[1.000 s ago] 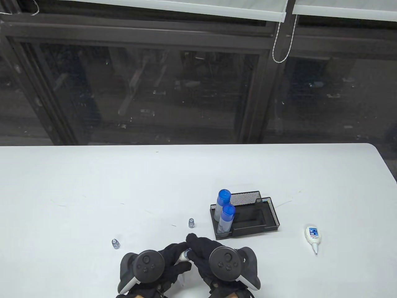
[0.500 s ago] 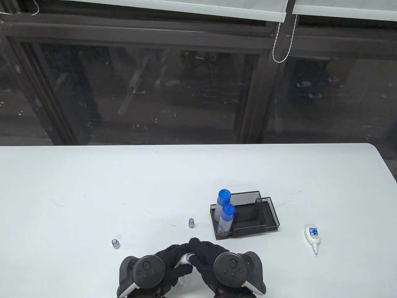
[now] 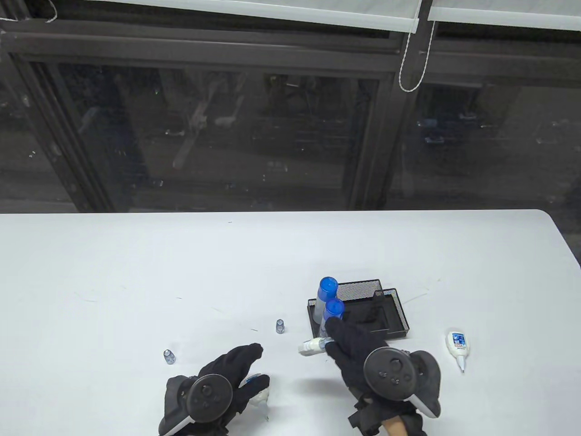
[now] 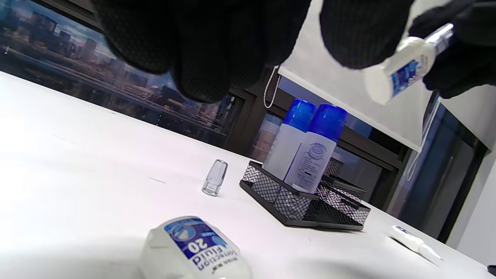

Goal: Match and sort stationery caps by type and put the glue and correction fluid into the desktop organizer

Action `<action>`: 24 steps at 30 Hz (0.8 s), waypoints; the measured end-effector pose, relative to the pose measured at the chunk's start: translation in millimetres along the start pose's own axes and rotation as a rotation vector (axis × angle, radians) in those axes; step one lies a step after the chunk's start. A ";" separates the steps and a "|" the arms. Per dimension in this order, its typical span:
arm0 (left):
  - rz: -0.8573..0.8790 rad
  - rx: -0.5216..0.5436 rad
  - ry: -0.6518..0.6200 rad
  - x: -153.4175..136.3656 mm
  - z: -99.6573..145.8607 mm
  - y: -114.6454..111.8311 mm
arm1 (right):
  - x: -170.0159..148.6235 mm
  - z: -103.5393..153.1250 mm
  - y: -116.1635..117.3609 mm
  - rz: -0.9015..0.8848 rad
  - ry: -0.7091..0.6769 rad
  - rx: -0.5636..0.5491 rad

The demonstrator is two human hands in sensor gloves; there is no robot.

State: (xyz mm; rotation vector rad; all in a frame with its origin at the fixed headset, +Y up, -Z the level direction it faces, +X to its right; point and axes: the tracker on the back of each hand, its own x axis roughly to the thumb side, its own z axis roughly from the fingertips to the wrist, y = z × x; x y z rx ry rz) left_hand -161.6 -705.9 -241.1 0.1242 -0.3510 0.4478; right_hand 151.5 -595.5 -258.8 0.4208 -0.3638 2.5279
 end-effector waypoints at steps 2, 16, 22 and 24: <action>0.003 -0.003 0.004 -1.4 -0.5 0.1 | -13.7 -7.4 -19.1 0.016 0.038 -0.044; -0.004 -0.028 0.054 -9.5 -2.5 -1.9 | -133.9 -79.0 -12.1 0.370 0.387 -0.037; -0.011 -0.050 0.060 -11.4 -2.9 -4.5 | -160.5 -89.4 29.5 0.349 0.424 0.068; -0.009 -0.053 0.065 -12.3 -3.2 -4.9 | -162.4 -90.1 39.7 0.347 0.414 0.090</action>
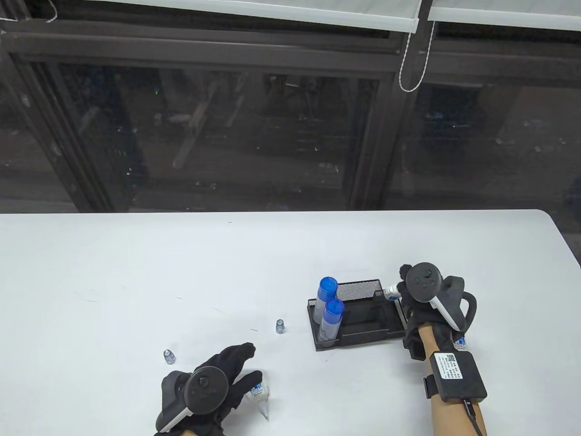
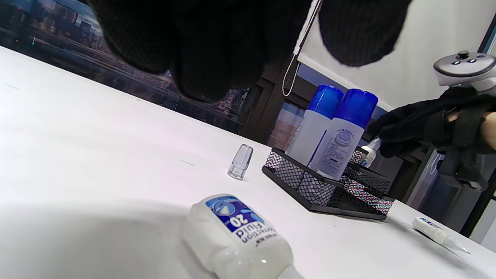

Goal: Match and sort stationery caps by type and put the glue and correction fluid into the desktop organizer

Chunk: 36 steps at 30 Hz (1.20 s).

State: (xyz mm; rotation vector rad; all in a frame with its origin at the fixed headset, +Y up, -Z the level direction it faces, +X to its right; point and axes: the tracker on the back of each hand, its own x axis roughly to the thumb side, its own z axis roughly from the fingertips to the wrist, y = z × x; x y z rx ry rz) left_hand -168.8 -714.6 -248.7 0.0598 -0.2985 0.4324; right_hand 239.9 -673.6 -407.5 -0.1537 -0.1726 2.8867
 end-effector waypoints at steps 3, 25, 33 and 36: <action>-0.001 -0.001 0.004 -1.0 -0.3 0.4 | 5.5 -1.2 12.2 0.060 -0.015 0.002; 0.022 -0.010 -0.015 -0.7 -0.2 1.4 | -34.5 13.7 -11.9 -0.049 0.180 0.023; 0.011 -0.014 -0.030 2.9 -0.2 0.6 | -105.1 55.4 -7.1 0.039 0.432 0.114; 0.005 -0.020 -0.038 4.4 -0.1 -0.3 | -119.4 67.7 14.3 0.036 0.468 0.162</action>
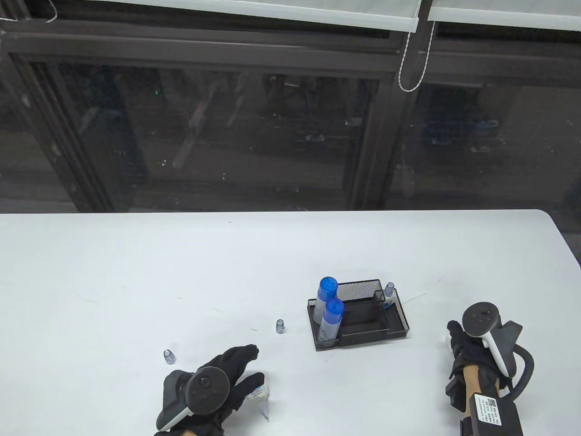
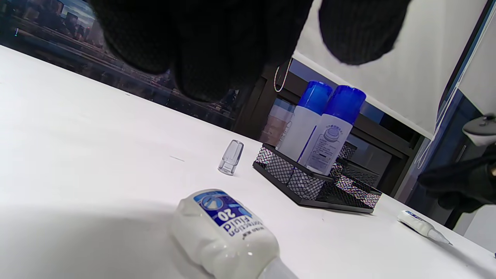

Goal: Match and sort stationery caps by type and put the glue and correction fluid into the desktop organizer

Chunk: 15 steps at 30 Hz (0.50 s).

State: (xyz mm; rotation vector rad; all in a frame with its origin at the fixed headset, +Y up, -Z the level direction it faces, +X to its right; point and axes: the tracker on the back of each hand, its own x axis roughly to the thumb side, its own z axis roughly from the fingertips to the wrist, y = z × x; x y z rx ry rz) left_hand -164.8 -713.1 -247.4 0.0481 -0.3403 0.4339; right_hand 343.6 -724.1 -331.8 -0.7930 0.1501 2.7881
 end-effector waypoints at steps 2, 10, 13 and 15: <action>0.000 -0.002 -0.002 0.3 0.1 -0.5 | -2.6 0.9 13.3 0.023 -0.008 0.014; -0.012 -0.018 0.000 1.1 0.9 -2.9 | 13.9 -6.0 48.0 0.190 -0.004 0.066; -0.012 -0.023 0.004 0.9 0.9 -3.2 | 17.7 -7.4 58.4 0.233 0.015 0.061; -0.016 -0.026 0.005 1.1 0.7 -3.3 | 20.4 -7.5 58.2 0.278 0.006 0.015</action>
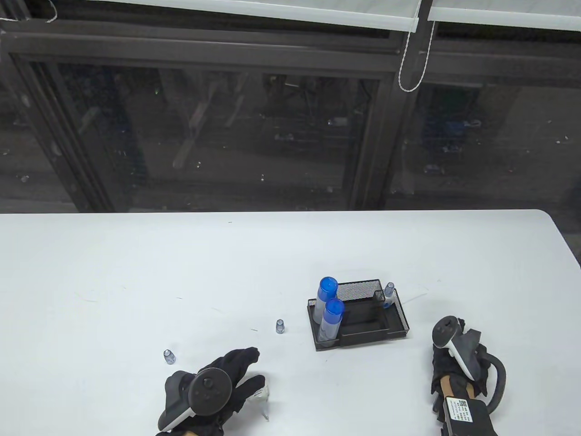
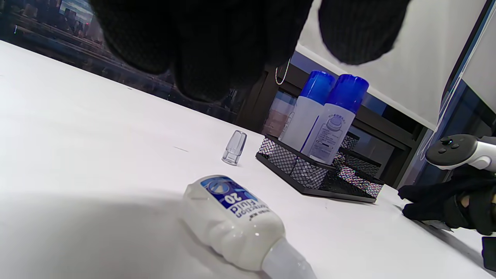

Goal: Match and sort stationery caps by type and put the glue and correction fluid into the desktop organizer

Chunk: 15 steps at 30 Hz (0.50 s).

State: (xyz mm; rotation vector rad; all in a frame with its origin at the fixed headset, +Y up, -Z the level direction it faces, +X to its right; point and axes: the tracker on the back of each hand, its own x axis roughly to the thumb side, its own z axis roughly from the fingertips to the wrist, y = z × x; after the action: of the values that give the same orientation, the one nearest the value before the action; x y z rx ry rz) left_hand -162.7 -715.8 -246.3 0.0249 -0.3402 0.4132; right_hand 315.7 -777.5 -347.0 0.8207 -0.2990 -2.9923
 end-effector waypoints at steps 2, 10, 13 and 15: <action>0.005 -0.013 -0.002 0.4 -1.2 -1.7 | 1.4 0.2 -0.4 0.027 0.007 -0.028; 0.008 -0.013 -0.023 4.4 -1.0 -1.8 | -2.8 5.6 -8.1 0.007 0.007 -0.052; 0.025 -0.019 -0.017 2.6 -1.8 -2.5 | -4.2 18.3 -22.9 -0.118 -0.025 -0.072; 0.025 -0.019 -0.016 2.7 -2.0 -2.1 | -3.5 30.9 -39.0 -0.222 -0.066 -0.093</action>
State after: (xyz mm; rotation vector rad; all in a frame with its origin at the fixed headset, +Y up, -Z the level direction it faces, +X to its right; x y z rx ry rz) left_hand -158.9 -716.5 -247.2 0.0059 -0.3608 0.4347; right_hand 304.0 -733.6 -326.7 0.7964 -0.0726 -3.2141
